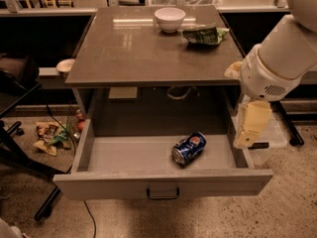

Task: Pick pepsi can from top drawer and place on counter

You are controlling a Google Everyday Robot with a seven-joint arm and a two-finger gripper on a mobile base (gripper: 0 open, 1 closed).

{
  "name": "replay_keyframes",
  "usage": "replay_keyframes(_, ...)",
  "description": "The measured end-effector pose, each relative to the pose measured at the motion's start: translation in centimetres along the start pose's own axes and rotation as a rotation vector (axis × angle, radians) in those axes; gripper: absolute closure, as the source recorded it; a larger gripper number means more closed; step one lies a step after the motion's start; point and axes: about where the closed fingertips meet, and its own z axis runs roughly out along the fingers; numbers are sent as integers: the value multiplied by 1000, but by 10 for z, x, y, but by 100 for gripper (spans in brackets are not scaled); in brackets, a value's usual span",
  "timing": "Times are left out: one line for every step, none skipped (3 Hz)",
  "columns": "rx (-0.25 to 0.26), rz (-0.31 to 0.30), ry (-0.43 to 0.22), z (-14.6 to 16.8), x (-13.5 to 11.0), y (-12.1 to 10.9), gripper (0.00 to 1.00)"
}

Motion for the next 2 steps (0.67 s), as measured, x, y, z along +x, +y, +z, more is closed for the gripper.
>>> replay_keyframes(0,0,0,0,0,0,0)
replay_keyframes(-11,-29,-17,18,-2,-2,0)
